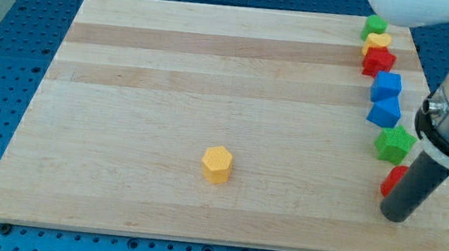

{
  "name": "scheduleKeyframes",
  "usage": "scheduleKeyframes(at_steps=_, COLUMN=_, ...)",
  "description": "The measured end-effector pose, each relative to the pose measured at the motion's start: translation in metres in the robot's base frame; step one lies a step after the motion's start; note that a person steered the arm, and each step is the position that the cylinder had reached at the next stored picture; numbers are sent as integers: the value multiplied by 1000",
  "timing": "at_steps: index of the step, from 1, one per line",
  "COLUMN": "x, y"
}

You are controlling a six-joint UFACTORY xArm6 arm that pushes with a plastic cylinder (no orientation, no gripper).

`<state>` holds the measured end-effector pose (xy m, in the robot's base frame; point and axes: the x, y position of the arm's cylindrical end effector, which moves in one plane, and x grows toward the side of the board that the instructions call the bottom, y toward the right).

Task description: Move the red circle to the green star

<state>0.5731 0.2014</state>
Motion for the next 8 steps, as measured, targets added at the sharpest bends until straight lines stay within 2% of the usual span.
scheduleKeyframes(at_steps=2, x=0, y=20)
scheduleKeyframes(at_steps=8, x=-2, y=4)
